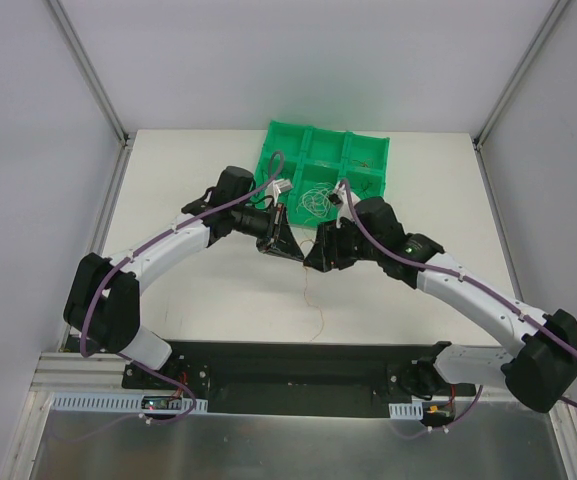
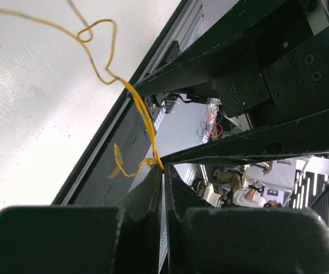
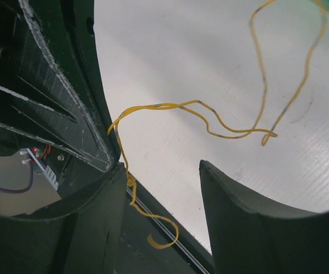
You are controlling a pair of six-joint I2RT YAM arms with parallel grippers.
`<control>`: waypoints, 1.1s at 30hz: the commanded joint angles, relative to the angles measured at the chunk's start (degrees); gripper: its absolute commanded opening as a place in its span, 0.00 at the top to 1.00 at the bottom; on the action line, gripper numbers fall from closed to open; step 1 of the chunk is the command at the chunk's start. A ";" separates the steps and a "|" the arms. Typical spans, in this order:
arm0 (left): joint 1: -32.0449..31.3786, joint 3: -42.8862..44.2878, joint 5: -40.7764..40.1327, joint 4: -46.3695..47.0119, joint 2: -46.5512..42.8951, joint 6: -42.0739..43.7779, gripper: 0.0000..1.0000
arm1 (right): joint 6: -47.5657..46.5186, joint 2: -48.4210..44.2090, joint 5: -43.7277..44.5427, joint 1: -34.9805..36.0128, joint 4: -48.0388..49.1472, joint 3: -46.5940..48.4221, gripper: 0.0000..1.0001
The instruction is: Untangle the cables
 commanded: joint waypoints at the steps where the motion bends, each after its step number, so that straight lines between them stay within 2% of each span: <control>1: -0.17 0.12 3.86 2.78 -1.11 -1.91 1.00 | -2.95 -0.39 5.52 0.74 2.81 2.06 0.43; 6: -0.17 -0.85 3.95 3.39 -1.38 -2.53 1.00 | -3.48 -2.06 6.49 0.74 4.12 1.97 0.43; 10: -0.17 -0.58 4.30 4.36 -1.03 -3.23 1.00 | -3.04 -1.54 0.35 0.74 5.97 1.97 0.43; 16: -0.17 0.82 4.04 6.20 -1.20 -4.37 1.00 | -0.93 0.39 -3.87 0.91 7.29 1.09 0.43; 20: -0.17 1.17 3.33 8.13 -2.16 -5.43 1.00 | 0.39 2.15 -2.31 1.09 6.77 0.65 0.43; 23: -0.17 1.61 0.36 8.22 -3.83 -5.25 1.00 | 0.13 2.94 -0.55 1.18 4.67 0.47 0.43; 28: 0.62 2.49 -11.16 2.26 -8.40 -3.67 1.00 | -2.07 1.64 5.86 0.83 -5.35 -0.23 0.43; 33: 0.62 3.02 -12.31 -2.40 -9.98 -0.86 1.00 | 1.43 -3.64 3.95 -5.23 -5.45 -2.34 0.38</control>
